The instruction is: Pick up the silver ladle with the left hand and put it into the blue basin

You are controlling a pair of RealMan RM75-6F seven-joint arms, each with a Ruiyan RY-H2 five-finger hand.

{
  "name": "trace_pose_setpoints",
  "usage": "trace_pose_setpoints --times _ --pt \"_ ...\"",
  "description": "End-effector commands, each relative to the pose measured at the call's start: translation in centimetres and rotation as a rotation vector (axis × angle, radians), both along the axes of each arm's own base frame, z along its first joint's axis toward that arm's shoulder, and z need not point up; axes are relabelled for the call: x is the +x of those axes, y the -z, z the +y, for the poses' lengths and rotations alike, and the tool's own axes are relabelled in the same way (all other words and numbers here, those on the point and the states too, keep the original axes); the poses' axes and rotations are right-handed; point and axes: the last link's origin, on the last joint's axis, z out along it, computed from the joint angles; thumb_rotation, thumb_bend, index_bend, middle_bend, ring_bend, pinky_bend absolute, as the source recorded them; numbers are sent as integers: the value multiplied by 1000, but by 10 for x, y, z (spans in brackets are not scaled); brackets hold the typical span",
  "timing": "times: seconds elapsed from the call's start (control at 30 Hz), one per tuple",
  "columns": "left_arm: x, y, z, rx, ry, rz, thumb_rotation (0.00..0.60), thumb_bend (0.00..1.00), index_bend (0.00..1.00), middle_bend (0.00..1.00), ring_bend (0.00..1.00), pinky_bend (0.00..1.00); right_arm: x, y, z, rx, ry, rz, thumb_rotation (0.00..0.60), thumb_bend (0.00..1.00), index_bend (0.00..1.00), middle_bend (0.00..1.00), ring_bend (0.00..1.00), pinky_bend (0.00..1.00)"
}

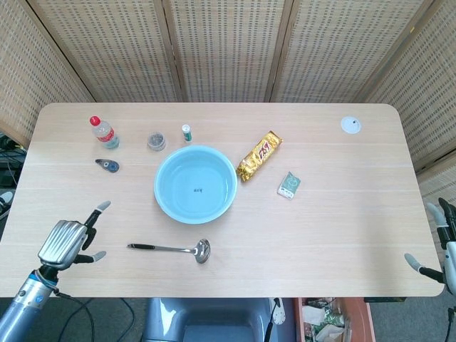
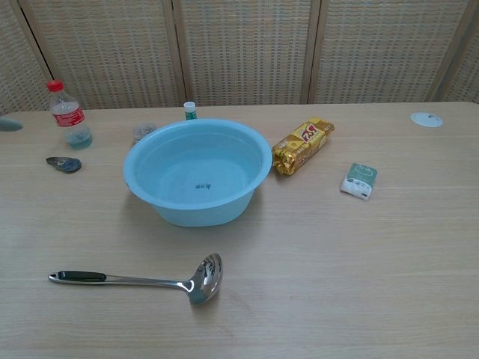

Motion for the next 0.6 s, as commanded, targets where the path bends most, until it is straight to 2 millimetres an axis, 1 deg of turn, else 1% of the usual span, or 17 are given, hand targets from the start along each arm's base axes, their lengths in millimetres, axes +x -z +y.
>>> trace_pose_setpoints --times 0.03,0.17,0.37,0.53,0.6 --pt "4 24 13 -58 -4 52 600 95 0 972 960 995 0 -1 0 -1 -2 -4 600 0 0 0 0 0" --pt "9 39 17 -111 -26 77 600 96 22 987 973 1000 -1 -3 0 -2 -1 -11 600 0 0 0 0 0" --pt "16 55 17 -168 -45 100 600 98 150 1000 989 1000 -1 -3 1 2 -4 -18 600 0 0 0 0 0" --pt "19 71 18 -188 -73 105 600 98 314 1000 989 1000 0 -4 1 4 -6 -23 600 0 0 0 0 0" --pt "20 77 19 -188 -86 105 600 98 350 1000 989 1000 0 -4 2 4 -7 -25 600 0 0 0 0 0"
